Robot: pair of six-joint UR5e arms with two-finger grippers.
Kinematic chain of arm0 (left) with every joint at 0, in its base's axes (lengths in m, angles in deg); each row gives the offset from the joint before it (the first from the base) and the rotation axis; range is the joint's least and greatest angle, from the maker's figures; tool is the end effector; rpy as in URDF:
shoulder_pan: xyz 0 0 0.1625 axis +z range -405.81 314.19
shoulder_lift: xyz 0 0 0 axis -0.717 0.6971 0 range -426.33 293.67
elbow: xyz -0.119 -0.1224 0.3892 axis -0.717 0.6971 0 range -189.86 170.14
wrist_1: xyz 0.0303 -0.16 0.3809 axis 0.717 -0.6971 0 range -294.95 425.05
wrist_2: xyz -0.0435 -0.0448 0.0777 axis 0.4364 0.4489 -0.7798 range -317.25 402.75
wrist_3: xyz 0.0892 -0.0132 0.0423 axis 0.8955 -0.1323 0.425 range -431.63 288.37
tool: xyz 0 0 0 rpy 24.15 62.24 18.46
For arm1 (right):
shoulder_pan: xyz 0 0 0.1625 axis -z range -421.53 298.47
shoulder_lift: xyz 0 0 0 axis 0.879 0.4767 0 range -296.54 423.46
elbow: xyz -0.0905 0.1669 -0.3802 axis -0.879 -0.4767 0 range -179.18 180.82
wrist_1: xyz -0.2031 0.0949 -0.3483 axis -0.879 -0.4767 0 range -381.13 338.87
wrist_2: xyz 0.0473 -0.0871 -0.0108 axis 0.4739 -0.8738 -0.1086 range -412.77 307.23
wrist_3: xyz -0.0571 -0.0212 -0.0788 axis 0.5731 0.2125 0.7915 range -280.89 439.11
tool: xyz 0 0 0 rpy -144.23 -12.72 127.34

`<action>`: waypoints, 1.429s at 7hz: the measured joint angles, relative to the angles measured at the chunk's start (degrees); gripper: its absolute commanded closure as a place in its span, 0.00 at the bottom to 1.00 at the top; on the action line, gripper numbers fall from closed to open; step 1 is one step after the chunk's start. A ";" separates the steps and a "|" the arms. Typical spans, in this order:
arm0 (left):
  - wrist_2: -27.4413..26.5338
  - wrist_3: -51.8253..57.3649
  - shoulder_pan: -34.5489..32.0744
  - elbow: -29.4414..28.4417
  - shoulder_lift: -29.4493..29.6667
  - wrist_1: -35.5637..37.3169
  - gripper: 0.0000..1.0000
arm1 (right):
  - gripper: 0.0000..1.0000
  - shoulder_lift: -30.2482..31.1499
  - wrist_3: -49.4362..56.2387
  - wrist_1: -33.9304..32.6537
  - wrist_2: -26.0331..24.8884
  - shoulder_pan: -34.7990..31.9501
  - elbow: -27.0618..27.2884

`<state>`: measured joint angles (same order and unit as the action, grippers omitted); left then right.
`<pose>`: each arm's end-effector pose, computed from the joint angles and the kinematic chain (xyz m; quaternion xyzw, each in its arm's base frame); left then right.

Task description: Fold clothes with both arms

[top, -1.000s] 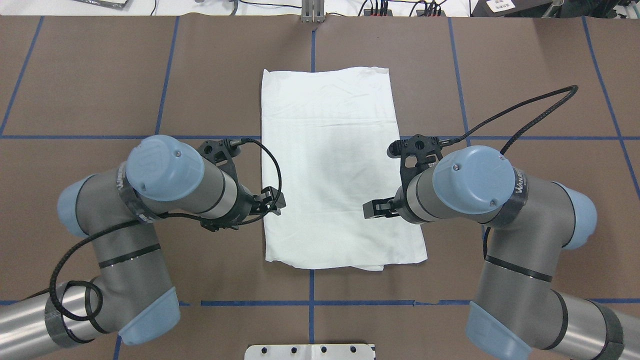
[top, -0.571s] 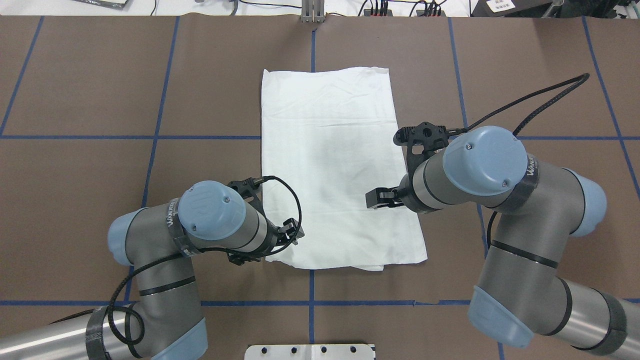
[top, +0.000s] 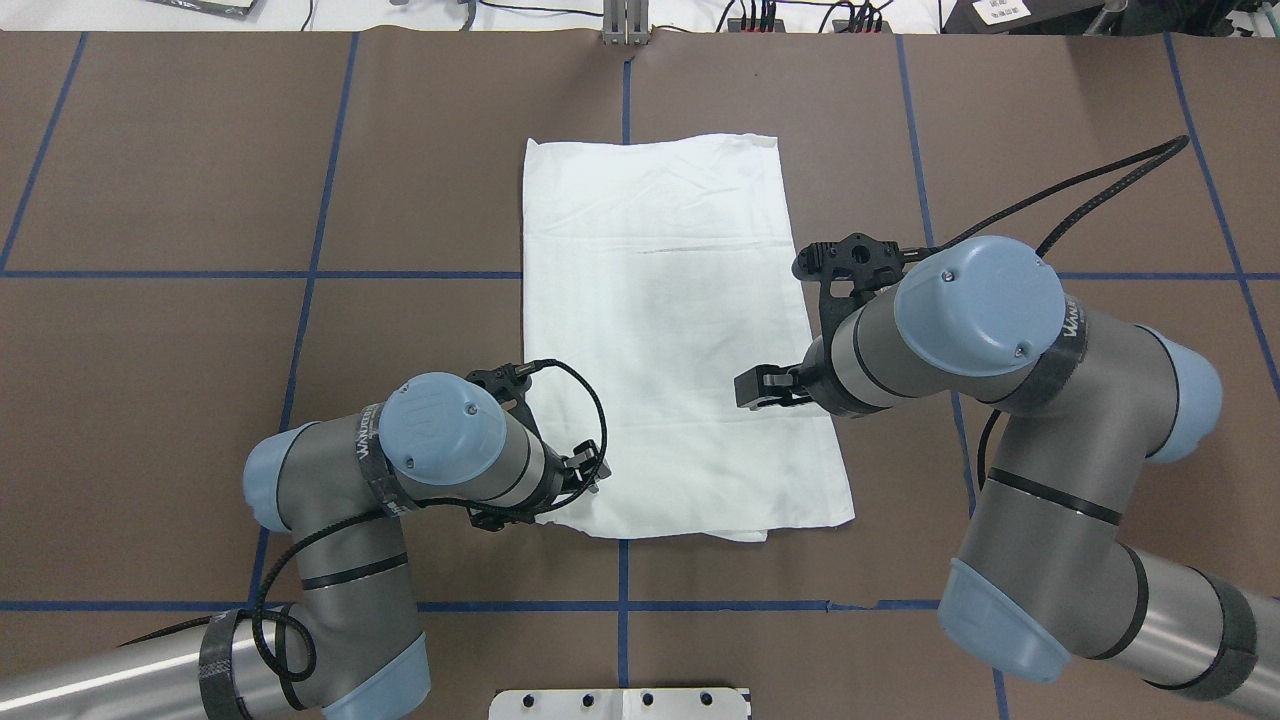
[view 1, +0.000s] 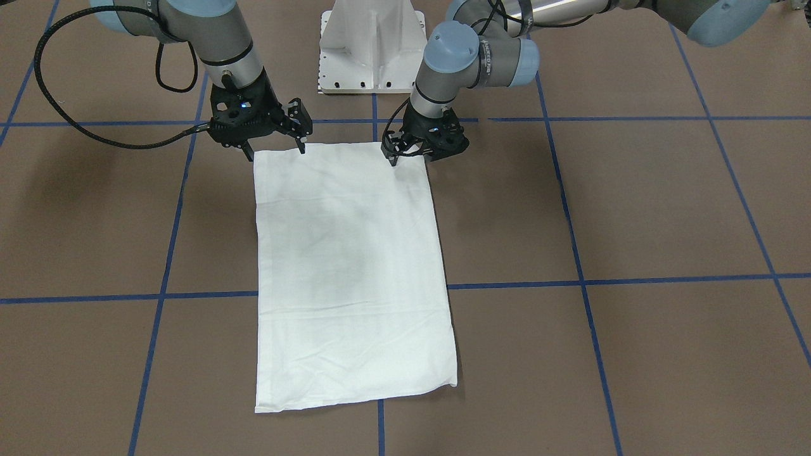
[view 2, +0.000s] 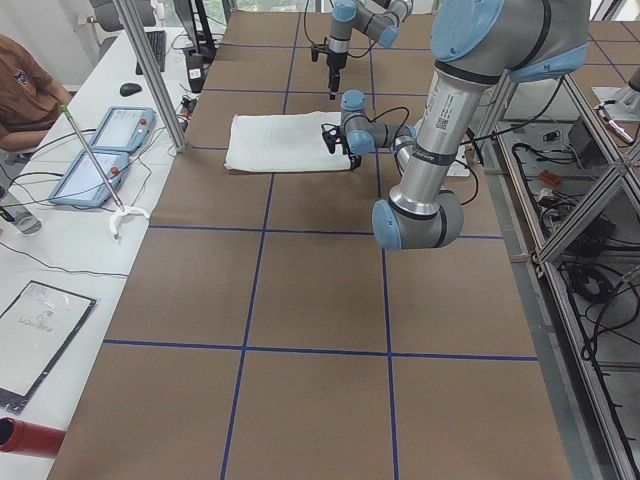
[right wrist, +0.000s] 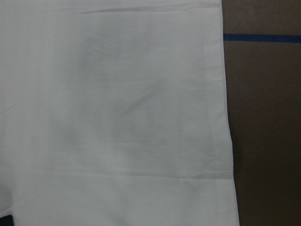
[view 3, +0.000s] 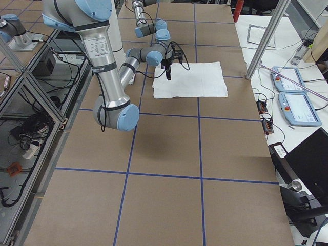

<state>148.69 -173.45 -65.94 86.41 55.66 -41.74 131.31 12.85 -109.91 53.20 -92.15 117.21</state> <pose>0.5913 -0.3296 0.2533 -0.0894 0.4654 -0.1802 0.8620 -0.4258 -0.3750 0.2479 0.0782 -0.4282 -0.0043 0.9003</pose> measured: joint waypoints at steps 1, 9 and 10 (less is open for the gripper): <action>0.00 0.07 0.00 0.22 -0.19 0.16 0.17 | 0.00 0.00 0.00 0.01 0.19 -0.21 0.00; 0.12 0.13 0.09 1.18 0.00 0.23 0.93 | 0.00 0.08 0.08 -0.07 1.60 -1.80 -0.01; 0.14 0.13 0.09 1.97 -0.09 0.26 1.00 | 0.00 0.09 0.08 -0.08 1.61 -1.85 -0.04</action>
<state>148.83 -173.32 -65.85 88.38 55.57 -41.48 131.40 12.93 -109.99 54.81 -94.00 117.17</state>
